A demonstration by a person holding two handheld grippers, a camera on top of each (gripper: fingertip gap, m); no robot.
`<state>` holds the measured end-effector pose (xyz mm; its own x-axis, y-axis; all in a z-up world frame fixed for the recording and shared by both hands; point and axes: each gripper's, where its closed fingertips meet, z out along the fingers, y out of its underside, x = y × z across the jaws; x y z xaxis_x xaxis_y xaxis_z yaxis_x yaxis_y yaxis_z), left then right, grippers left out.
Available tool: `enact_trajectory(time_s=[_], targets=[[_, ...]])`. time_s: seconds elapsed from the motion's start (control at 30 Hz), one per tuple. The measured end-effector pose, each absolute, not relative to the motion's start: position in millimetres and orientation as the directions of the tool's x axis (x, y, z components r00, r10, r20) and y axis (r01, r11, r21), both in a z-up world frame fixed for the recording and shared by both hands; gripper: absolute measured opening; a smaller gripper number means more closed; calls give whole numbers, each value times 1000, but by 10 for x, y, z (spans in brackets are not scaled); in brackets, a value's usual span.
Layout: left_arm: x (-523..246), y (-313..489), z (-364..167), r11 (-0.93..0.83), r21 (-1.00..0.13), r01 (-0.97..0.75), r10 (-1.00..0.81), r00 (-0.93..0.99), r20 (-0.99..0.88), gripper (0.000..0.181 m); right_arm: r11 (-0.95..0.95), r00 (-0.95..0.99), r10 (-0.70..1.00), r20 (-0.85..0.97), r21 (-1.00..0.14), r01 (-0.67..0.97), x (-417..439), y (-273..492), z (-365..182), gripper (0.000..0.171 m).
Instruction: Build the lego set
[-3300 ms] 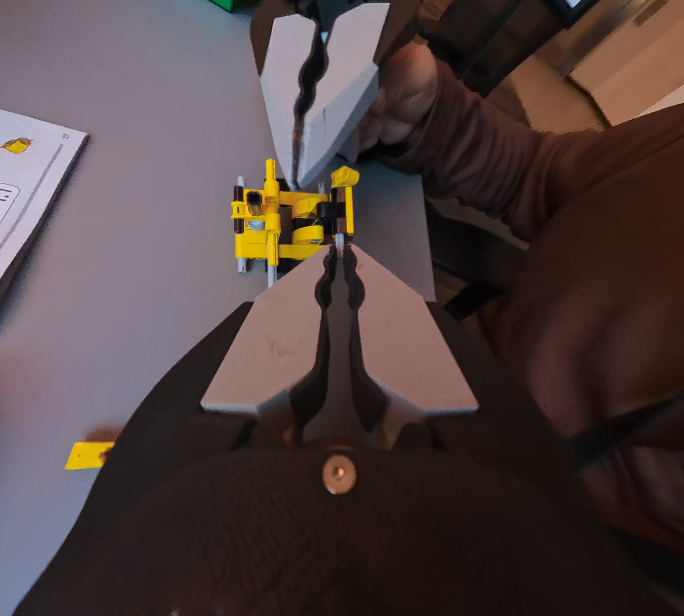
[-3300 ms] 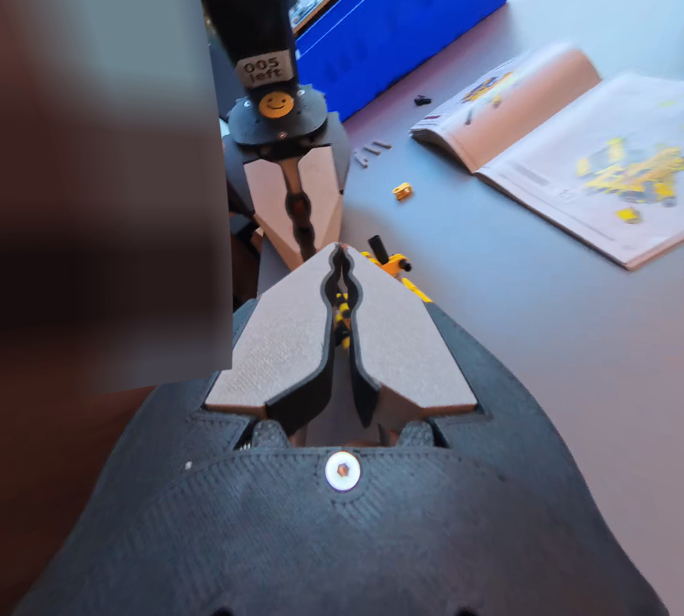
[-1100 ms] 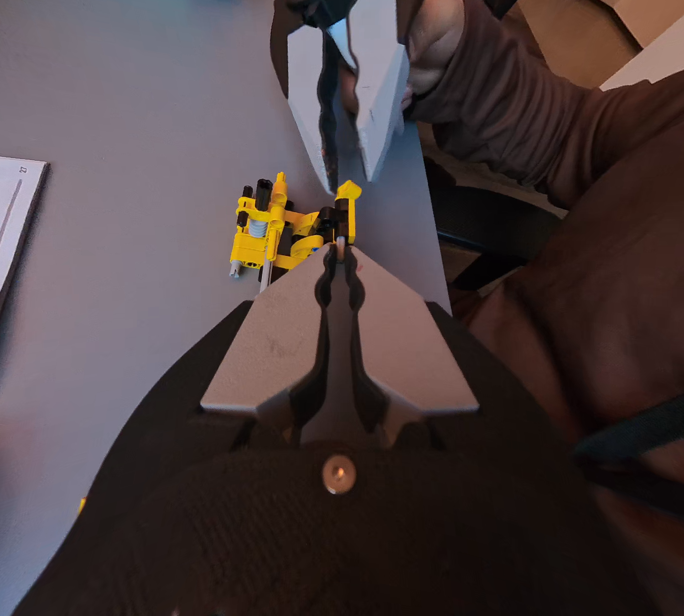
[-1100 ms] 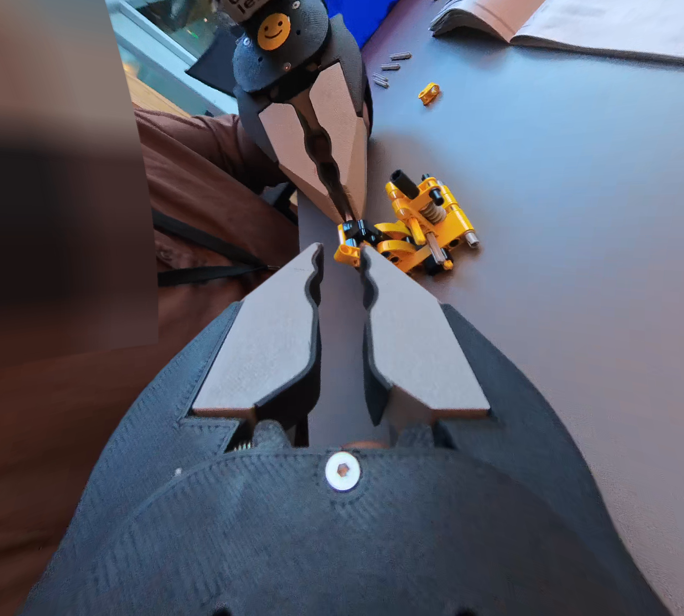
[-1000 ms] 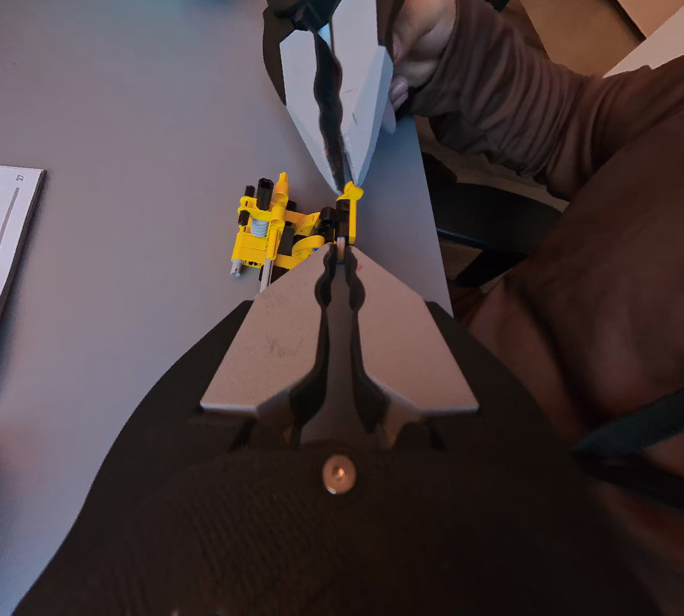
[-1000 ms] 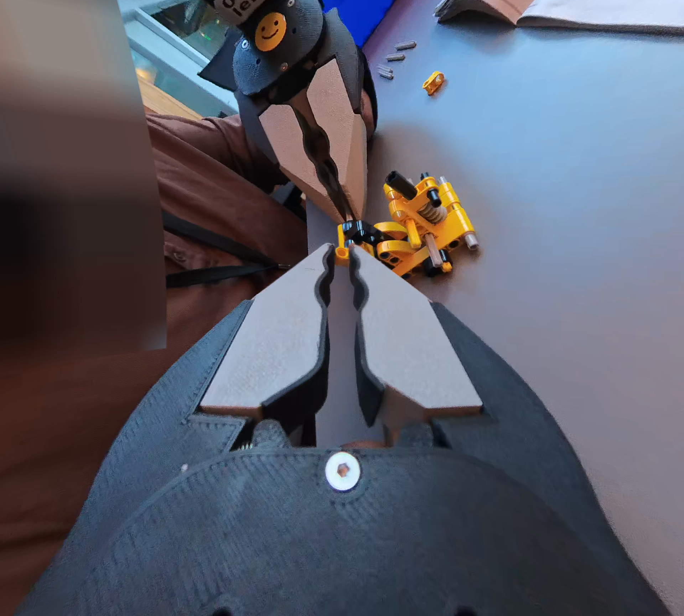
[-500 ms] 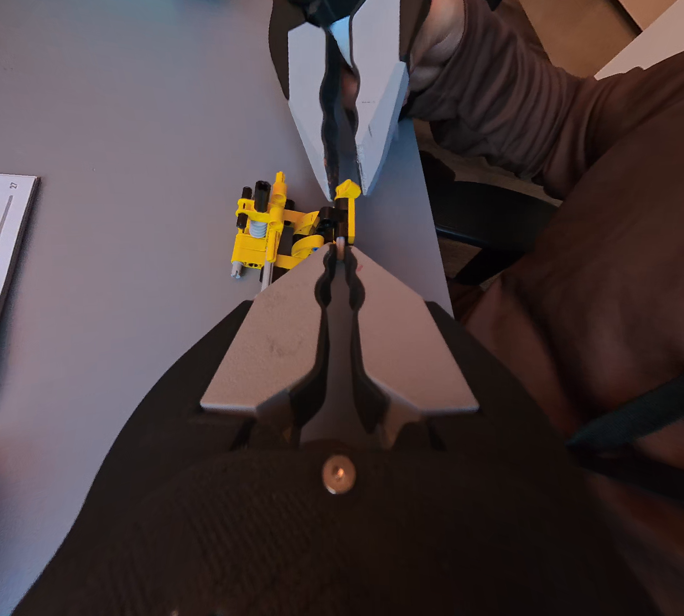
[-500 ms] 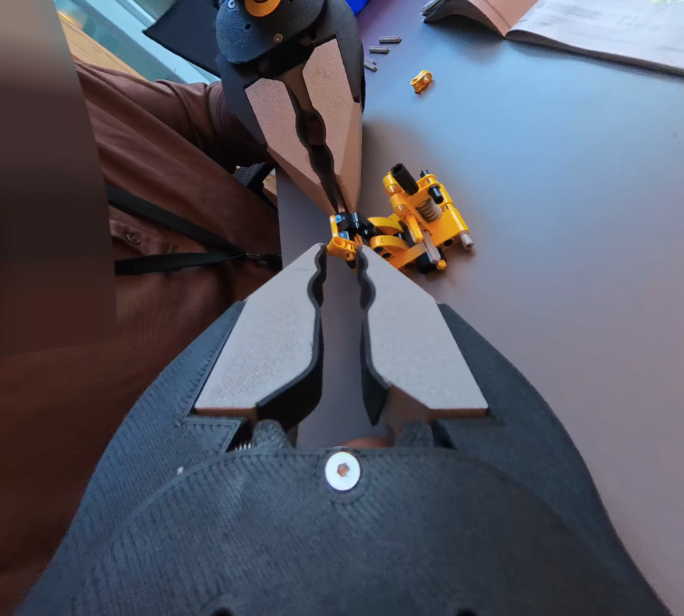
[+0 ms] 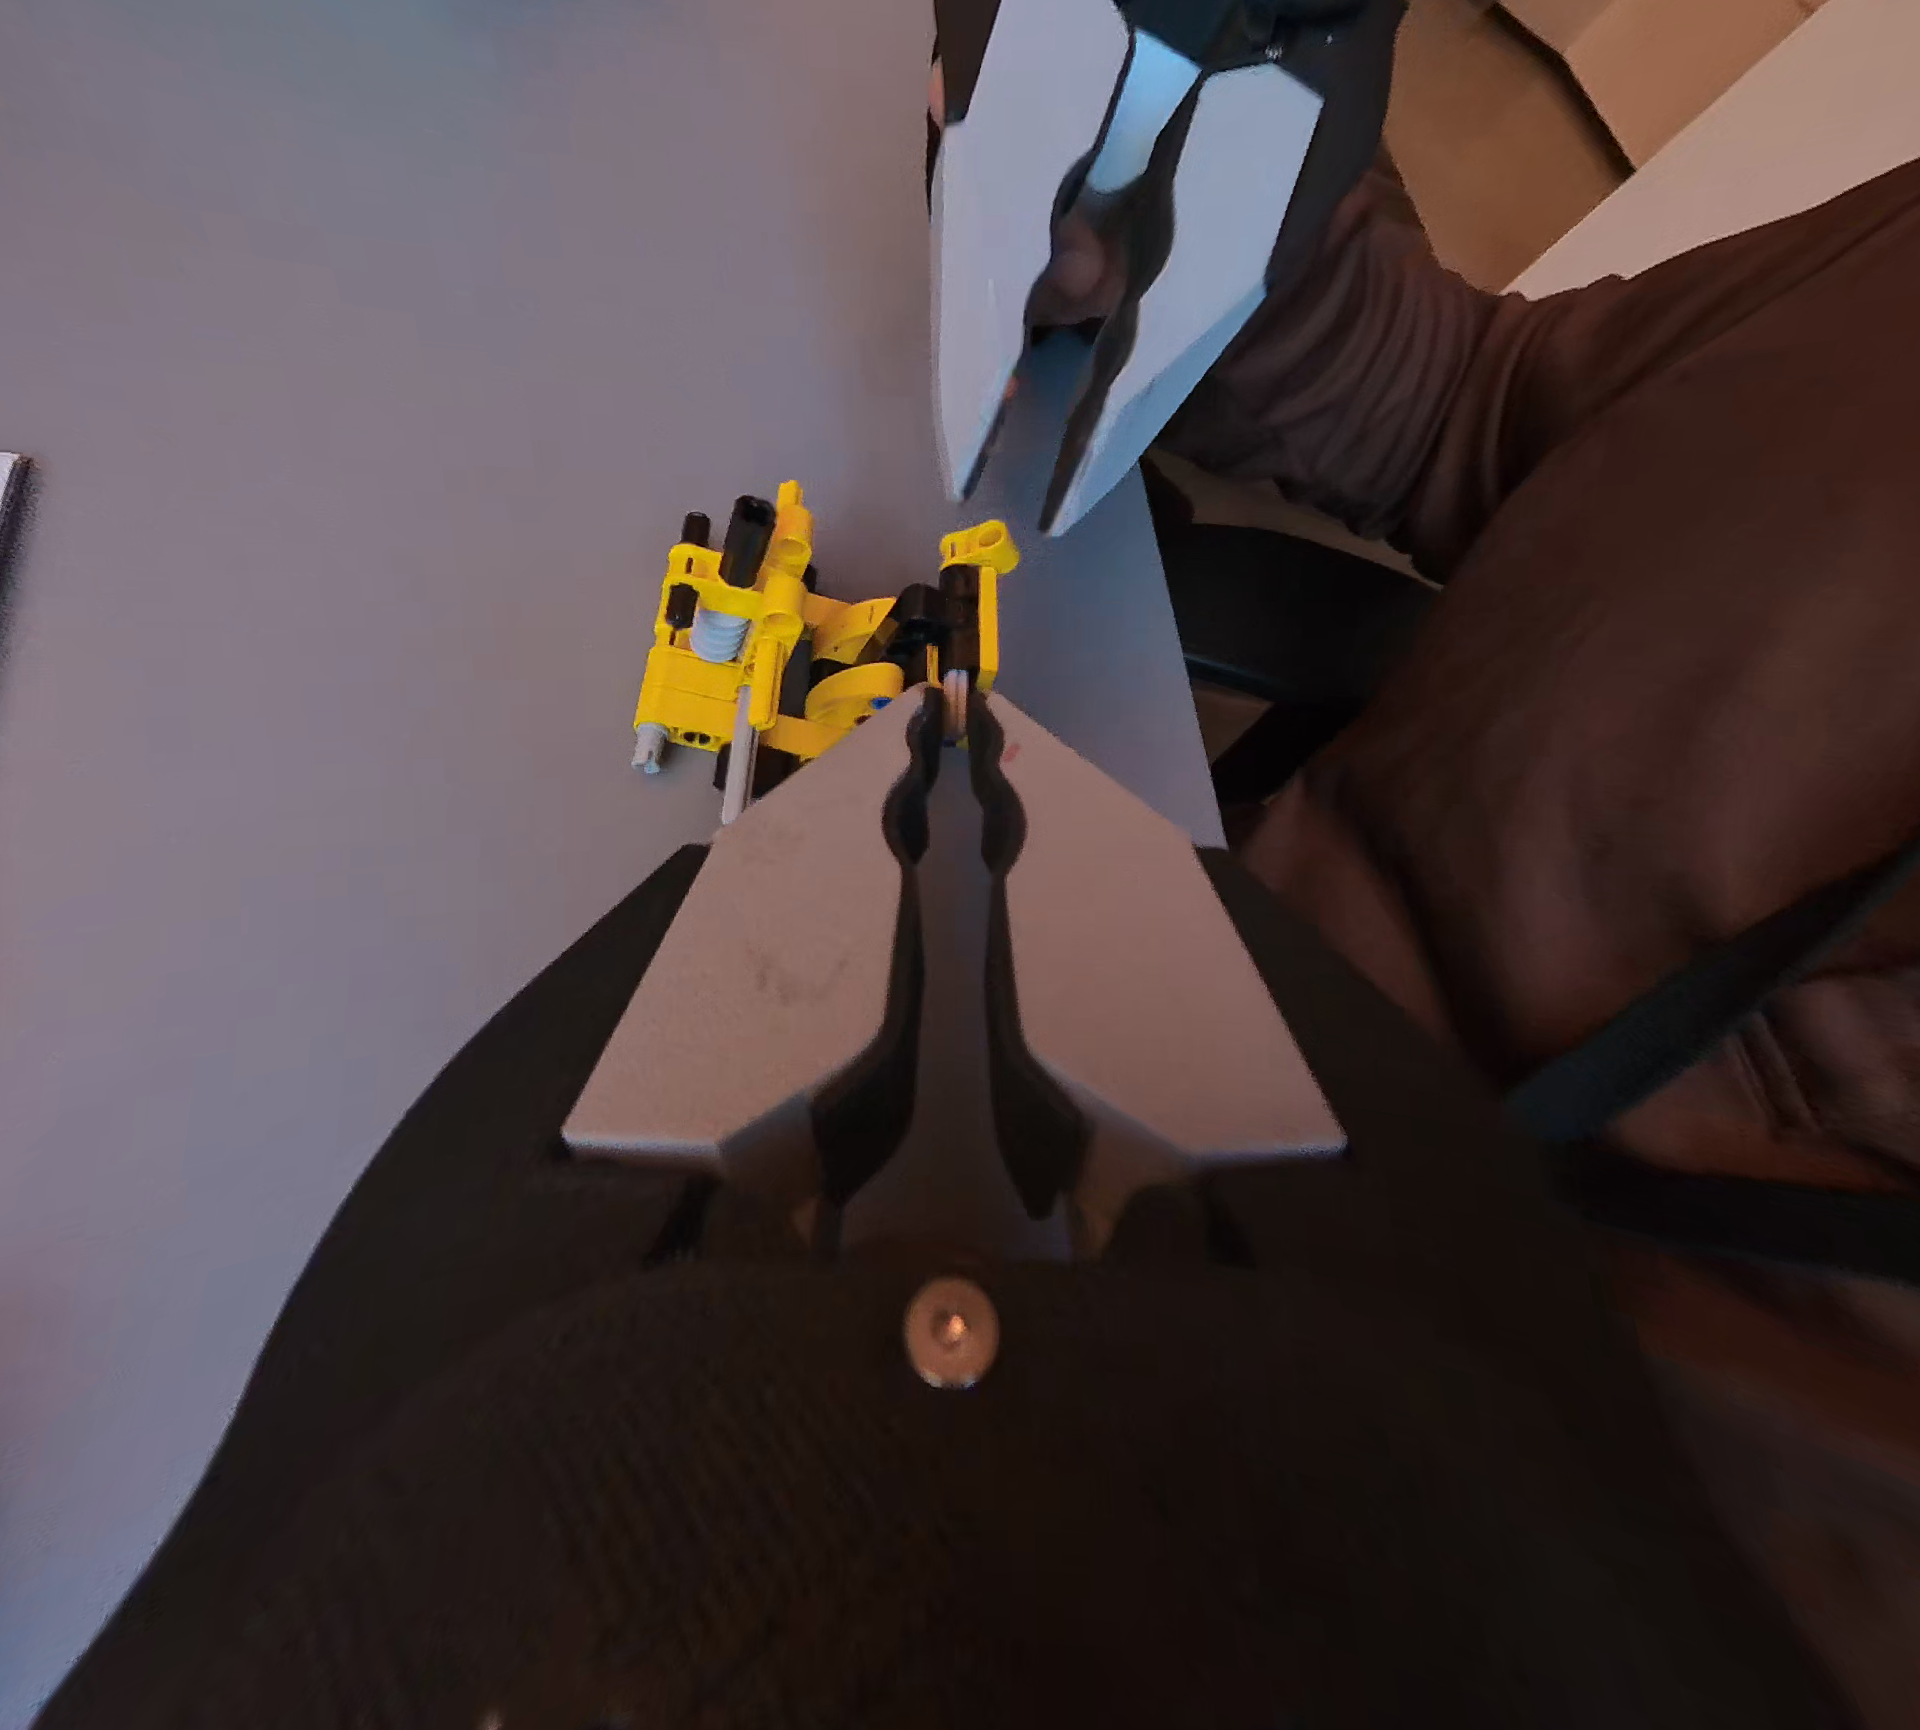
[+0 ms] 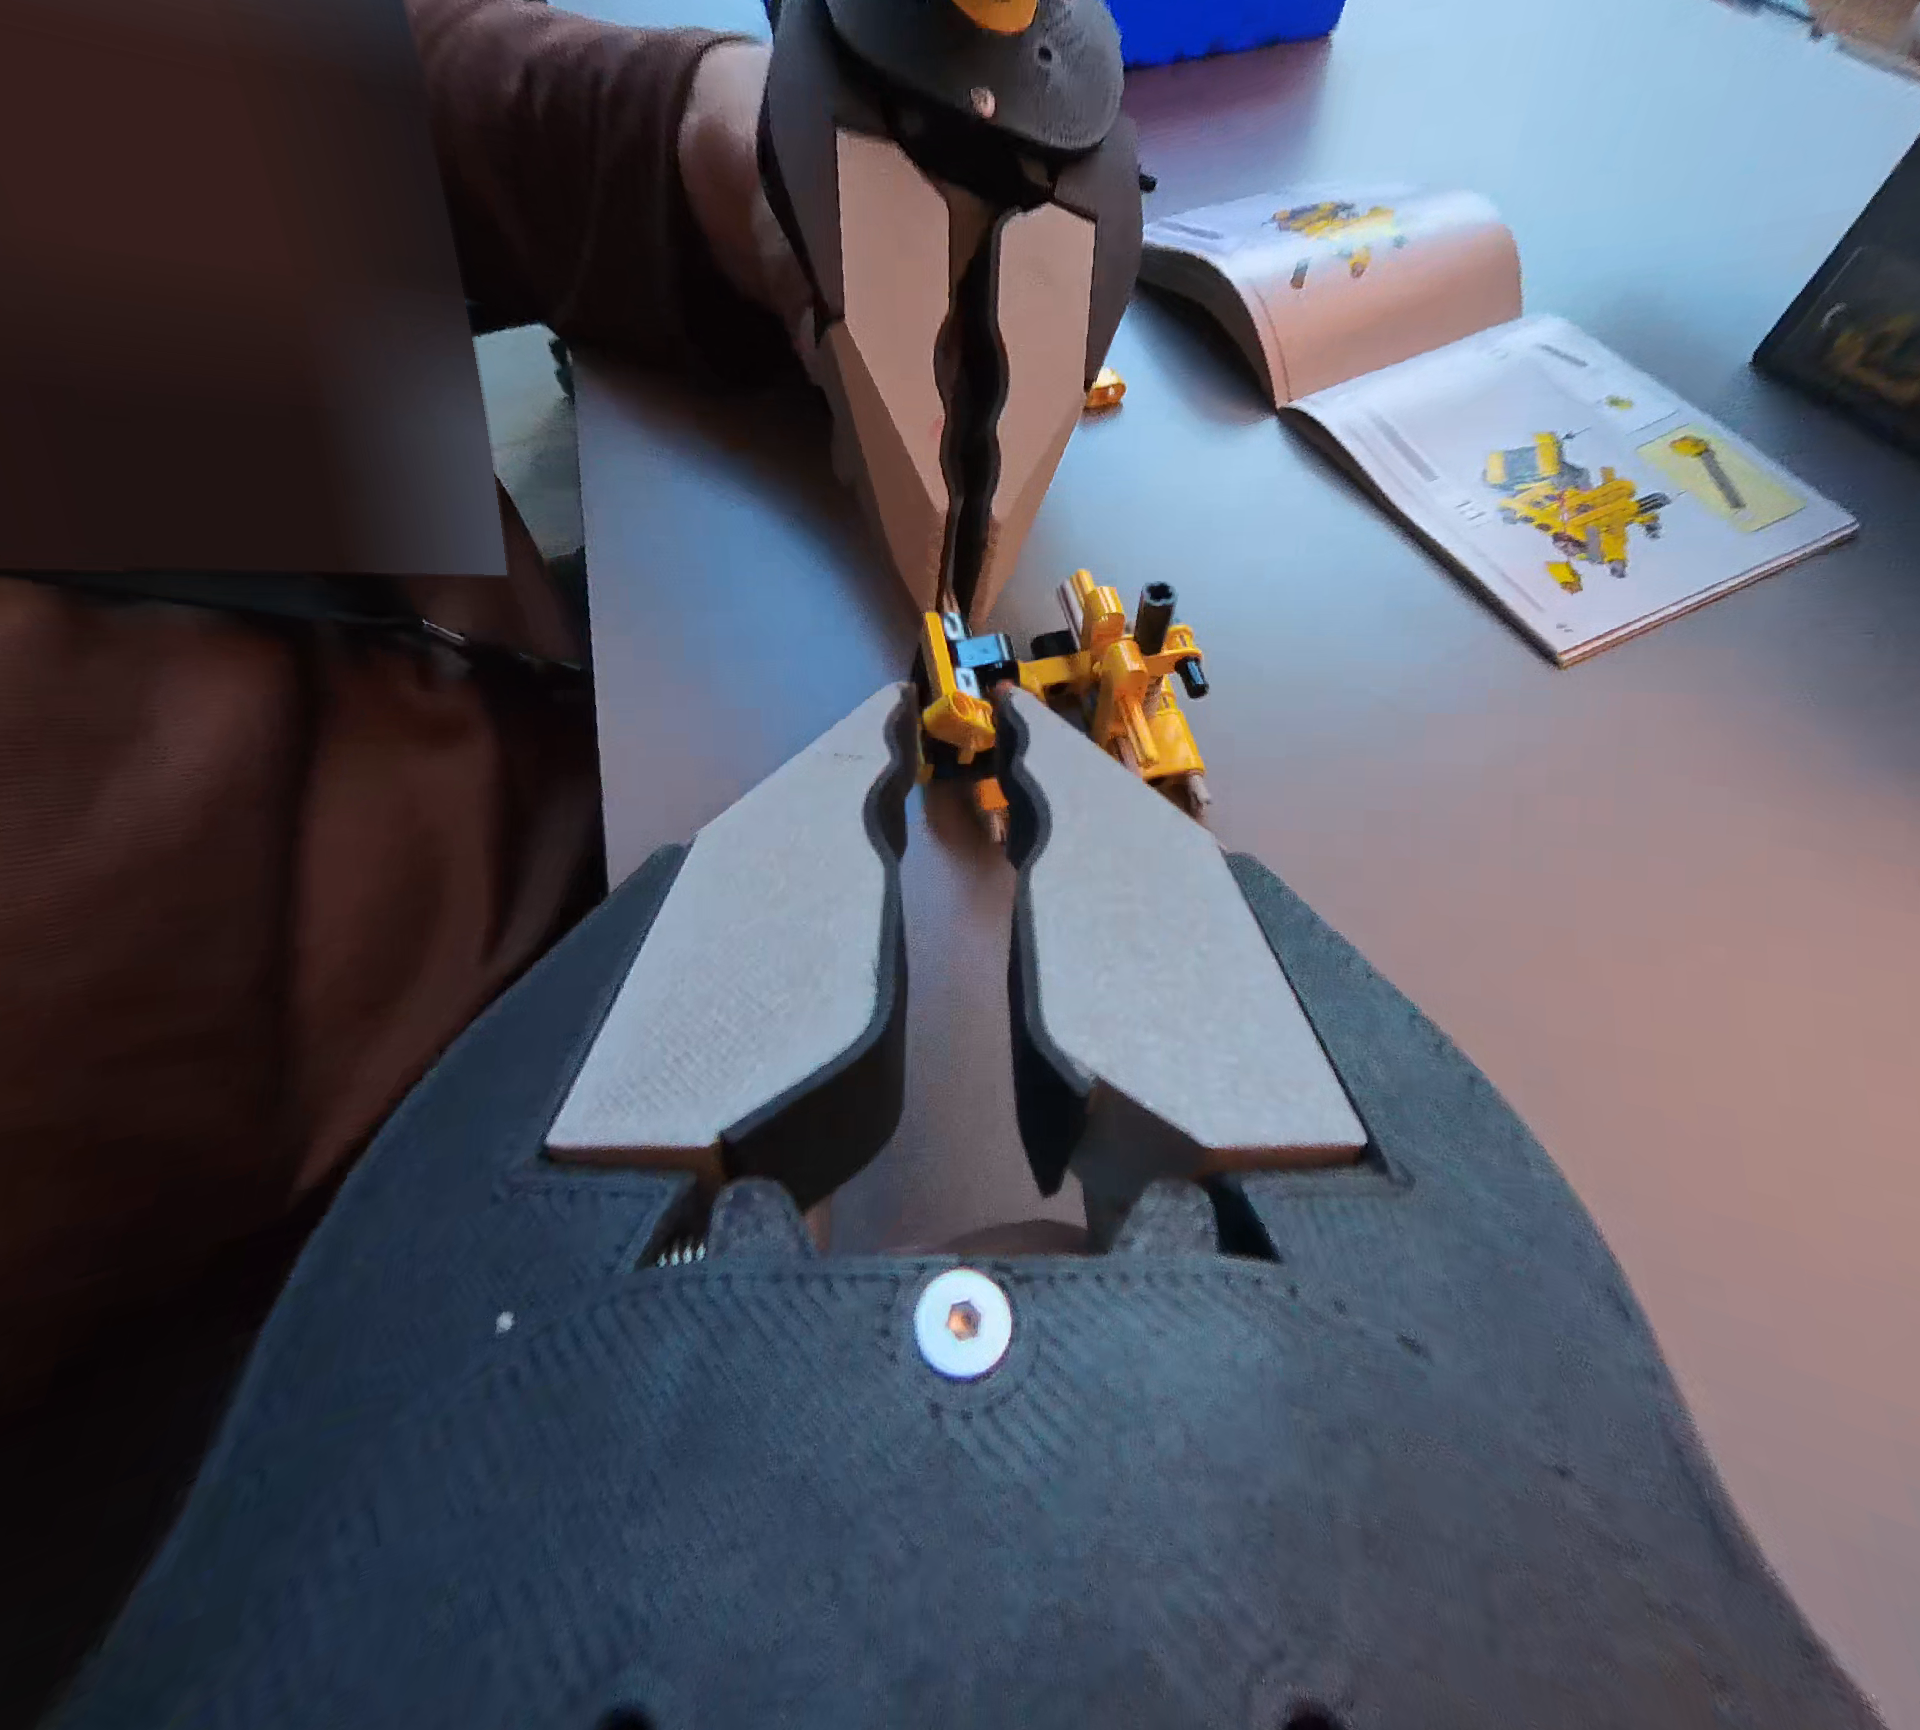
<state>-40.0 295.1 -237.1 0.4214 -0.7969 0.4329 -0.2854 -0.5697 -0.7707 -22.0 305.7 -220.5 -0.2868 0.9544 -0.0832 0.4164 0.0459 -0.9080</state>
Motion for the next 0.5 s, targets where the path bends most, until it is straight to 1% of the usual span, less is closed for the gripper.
enact_trajectory(time_s=[0.07,0.2,0.3,0.37,0.5], targets=[[-400,2954,-2372,-558,-775,-295,-804,421,419,2,-5,-284,950,-130,-915,402,-200,3080,-2164,19],[-401,2959,-2372,-555,-777,-298,-807,419,417,1,-169,-294,897,-331,-869,465,-180,3080,-2193,26],[-401,2956,-2373,-545,-781,-305,-814,417,404,2,-312,-283,814,-507,-793,523,-205,3068,-2228,20],[-400,2953,-2373,-541,-783,-307,-816,417,400,2,-359,-283,760,-585,-742,567,-210,3023,-2264,21],[-398,2956,-2375,-540,-783,-309,-816,419,397,1,-350,-252,772,-583,-722,596,-227,3027,-2332,13]])
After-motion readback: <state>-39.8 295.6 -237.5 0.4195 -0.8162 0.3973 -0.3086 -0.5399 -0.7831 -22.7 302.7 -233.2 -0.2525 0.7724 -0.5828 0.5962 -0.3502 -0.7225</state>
